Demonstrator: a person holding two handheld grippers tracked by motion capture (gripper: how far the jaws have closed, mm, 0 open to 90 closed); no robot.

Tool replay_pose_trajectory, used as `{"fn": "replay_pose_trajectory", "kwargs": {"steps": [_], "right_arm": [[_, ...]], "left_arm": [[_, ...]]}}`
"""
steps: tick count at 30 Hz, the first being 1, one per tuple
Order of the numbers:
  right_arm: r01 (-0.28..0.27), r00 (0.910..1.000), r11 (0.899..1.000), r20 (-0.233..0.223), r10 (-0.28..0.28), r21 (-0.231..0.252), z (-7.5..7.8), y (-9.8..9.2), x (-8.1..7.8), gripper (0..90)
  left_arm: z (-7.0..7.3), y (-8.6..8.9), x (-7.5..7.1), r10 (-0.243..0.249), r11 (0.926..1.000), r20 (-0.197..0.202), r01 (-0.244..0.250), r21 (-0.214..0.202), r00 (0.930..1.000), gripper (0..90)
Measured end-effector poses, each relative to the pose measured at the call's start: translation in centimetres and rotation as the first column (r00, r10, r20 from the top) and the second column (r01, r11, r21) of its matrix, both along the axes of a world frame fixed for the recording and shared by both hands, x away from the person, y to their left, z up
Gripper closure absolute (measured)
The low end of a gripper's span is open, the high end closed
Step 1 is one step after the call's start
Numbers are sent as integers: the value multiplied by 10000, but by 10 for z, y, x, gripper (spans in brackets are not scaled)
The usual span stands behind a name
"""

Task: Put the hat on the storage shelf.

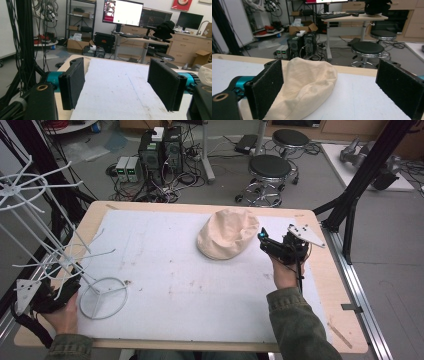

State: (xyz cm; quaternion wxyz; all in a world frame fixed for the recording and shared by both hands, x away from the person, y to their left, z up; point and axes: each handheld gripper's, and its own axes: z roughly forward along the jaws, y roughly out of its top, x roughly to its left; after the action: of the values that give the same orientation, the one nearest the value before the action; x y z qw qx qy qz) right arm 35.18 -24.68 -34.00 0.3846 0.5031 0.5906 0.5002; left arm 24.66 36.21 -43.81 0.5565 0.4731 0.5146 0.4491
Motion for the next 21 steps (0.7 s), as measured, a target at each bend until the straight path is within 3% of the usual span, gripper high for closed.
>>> {"fn": "replay_pose_trajectory", "kwargs": {"steps": [7, 8, 15, 21], "right_arm": [[108, 9993, 9998, -356, -114, -184, -5, 11, 20, 67], [74, 9991, 9998, -413, -82, -181, -6, 15, 25, 67], [24, 9978, 9996, -667, -42, -267, -8, 26, 42, 67], [20, 9926, 9993, -1216, -66, -379, -11, 42, 56, 67]], "left_arm": [[0, 1, 2, -4, 10000, 37, 4, -21, 10000, 299], [-1, 0, 4, 60, 9997, 185, -56, -245, 9998, 299], [-2, 6, 2, 231, 9994, 106, -228, -254, 9997, 300], [-3, 9, 2, 331, 9990, 96, -328, -318, 9994, 300]]}}
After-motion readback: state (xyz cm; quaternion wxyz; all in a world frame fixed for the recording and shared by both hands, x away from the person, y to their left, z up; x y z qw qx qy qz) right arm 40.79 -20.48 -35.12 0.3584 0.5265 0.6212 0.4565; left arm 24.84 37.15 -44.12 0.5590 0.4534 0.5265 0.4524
